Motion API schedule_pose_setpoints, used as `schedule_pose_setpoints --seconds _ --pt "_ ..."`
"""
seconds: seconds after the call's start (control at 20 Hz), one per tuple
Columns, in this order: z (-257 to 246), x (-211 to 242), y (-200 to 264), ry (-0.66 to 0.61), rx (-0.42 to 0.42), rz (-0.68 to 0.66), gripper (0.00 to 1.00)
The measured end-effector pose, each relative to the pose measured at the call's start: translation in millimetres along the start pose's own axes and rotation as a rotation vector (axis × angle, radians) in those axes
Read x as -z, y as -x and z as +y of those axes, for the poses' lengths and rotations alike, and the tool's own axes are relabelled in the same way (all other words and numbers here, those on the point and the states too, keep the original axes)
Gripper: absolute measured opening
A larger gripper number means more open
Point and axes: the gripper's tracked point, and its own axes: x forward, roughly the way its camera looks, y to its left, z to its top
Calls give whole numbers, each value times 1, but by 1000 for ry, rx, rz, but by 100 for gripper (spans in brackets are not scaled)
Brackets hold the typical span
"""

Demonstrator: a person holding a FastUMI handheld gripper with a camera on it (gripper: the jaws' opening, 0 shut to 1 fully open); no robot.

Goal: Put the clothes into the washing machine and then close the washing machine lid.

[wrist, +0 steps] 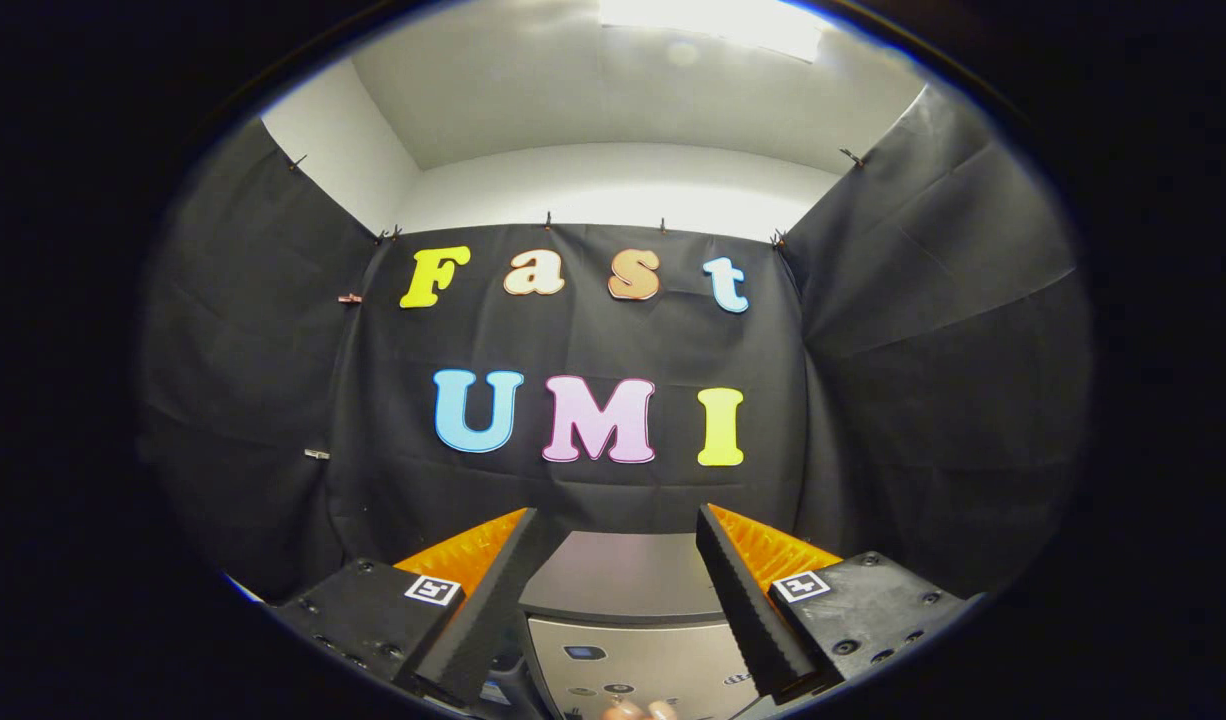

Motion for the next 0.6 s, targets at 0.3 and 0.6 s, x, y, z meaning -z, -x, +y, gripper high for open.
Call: schedule_pose_setpoints --seconds 0.3,0.6 --pt "3 -3 3 4 -6 -3 97" --pt "3 -2 5 1 -8 4 97"
